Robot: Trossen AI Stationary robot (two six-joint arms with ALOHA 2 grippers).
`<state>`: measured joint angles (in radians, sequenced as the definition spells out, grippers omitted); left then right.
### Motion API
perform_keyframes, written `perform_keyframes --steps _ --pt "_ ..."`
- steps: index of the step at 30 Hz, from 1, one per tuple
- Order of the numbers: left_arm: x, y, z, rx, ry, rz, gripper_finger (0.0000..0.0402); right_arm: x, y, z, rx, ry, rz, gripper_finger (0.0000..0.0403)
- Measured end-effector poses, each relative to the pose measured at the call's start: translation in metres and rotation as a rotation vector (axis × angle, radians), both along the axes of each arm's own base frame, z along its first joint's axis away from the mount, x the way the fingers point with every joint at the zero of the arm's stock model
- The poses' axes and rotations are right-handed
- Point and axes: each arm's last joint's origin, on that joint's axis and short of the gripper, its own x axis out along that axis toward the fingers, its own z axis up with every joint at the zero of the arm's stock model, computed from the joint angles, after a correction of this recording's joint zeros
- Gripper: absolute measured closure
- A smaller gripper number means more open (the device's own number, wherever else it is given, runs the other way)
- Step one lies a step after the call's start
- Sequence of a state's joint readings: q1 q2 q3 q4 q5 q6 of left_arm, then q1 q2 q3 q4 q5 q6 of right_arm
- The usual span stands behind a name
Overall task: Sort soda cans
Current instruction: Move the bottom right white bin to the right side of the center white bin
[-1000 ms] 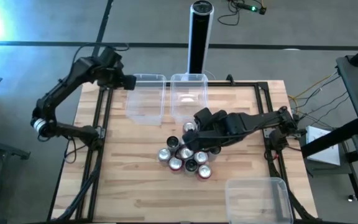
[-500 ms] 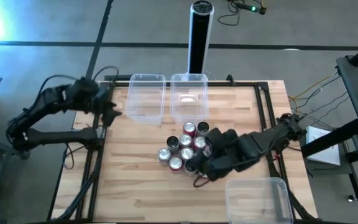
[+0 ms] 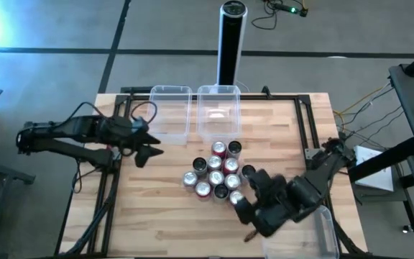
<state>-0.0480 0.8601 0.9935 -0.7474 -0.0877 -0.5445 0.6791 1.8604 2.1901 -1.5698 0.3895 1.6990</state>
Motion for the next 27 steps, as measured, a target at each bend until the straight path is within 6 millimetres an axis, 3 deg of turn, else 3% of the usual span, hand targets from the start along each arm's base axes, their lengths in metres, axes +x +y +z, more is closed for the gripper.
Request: perform_keyframes --steps 9,17,22,27 --pt "0.028 -0.002 0.004 0.184 -0.094 -0.112 0.0172 -0.011 0.054 -0.047 0.217 0.239 -0.228 0.0044" --pt "0.044 -0.004 0.006 0.217 -0.163 -0.163 0.0172 -0.005 0.062 -0.083 0.229 0.372 -0.375 0.0055" --pt "0.043 -0.007 0.002 0.185 -0.131 -0.224 0.0172 -0.002 0.066 -0.101 0.261 0.390 -0.393 0.0102" --pt "0.032 -0.009 0.010 0.174 -0.187 -0.255 0.0172 0.002 0.063 -0.125 0.244 0.400 -0.404 0.0164"
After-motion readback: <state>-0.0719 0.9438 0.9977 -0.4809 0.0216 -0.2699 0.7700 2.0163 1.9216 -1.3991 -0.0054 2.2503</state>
